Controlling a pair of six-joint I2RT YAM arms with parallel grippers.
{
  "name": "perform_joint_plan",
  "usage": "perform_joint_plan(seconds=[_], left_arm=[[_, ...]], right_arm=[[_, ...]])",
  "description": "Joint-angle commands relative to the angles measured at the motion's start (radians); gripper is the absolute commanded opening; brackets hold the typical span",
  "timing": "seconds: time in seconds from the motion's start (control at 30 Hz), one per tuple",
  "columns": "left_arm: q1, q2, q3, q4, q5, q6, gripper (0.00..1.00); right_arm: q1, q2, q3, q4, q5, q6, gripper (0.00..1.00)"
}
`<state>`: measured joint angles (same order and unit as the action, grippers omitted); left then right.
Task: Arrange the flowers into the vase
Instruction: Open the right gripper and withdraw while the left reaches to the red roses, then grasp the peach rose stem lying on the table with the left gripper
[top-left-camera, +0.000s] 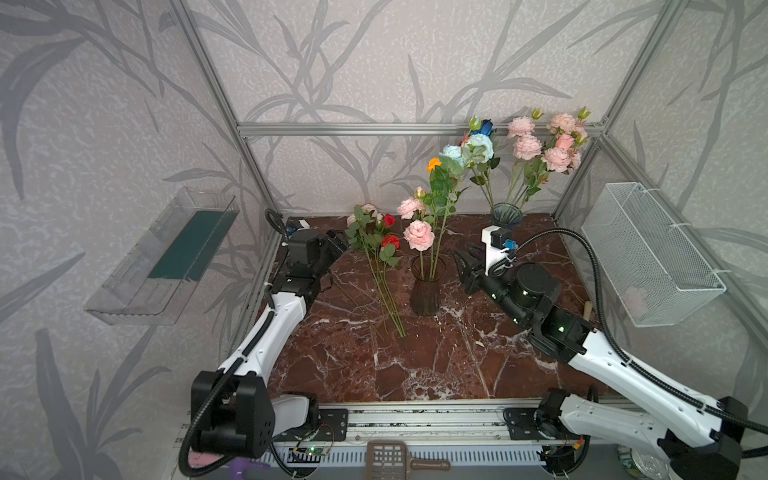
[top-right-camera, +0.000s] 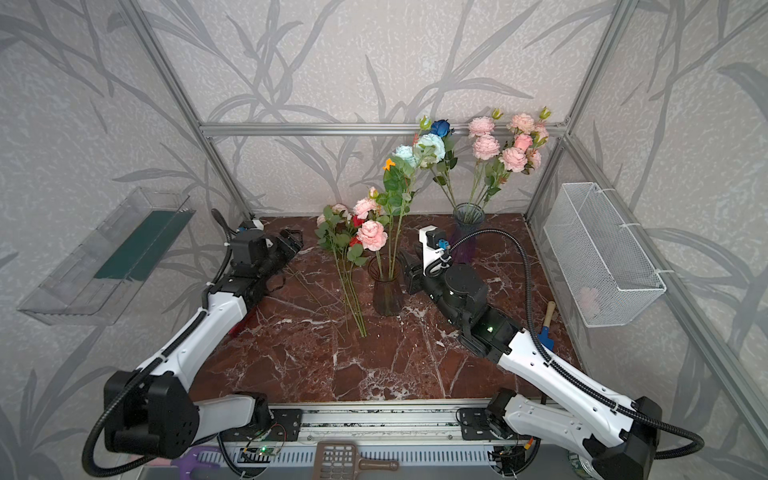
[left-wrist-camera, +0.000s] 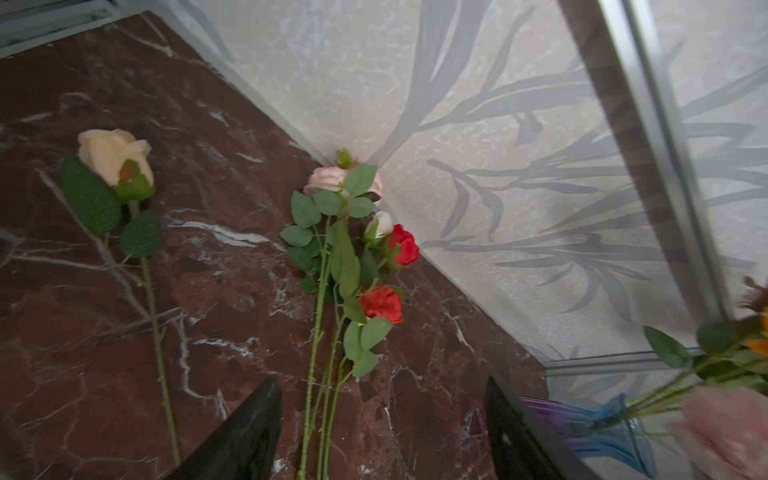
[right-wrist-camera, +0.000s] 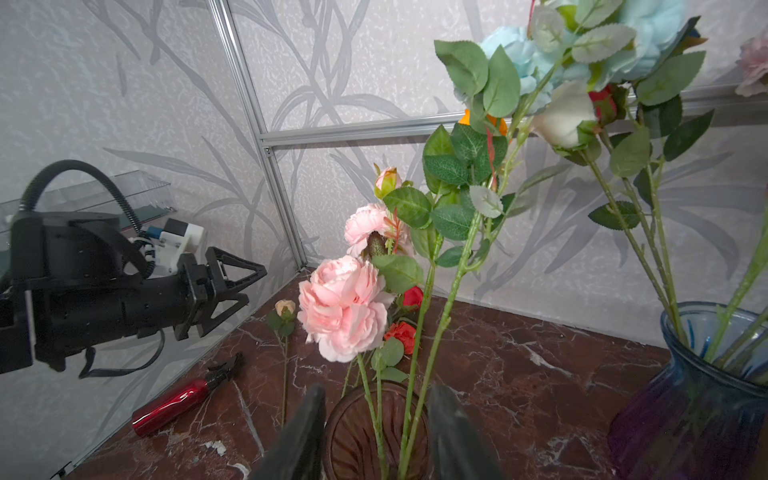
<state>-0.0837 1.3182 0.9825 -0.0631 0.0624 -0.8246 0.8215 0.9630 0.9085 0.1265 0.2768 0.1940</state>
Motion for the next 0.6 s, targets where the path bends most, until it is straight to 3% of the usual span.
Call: perform_joint_plan(seconds=[0.0, 0.2, 0.3, 0.4, 0.57], left_arm=[[0.006, 0.087, 0.075, -0.219, -0.103, 0.036, 0.76], [0.023, 0.304, 0.204, -0.347, -0.125, 0.120, 0.71], [0.030, 0.437, 0.297, -0.415, -0.090, 0.147, 0.57], [0.034, 0.555, 0.423, -0.557, -0.107, 0.149, 0.57], [0.038, 0.657, 0.482, -0.639, -0.183, 0.142, 0.55]], right_arm=[[0.004, -0.044, -0.055, 0.005, -0.010, 0.042, 0.42], [0.004, -0.108, -0.112, -0.016, 0.001, 0.036, 0.43], [0.004, -0.147, -0.145, -0.019, -0.026, 0.059, 0.44], [0.005, -0.184, -0.177, -0.033, -0.027, 0.062, 0.44], [-0.002, -0.232, -0.229, -0.035, -0.017, 0.078, 0.45]])
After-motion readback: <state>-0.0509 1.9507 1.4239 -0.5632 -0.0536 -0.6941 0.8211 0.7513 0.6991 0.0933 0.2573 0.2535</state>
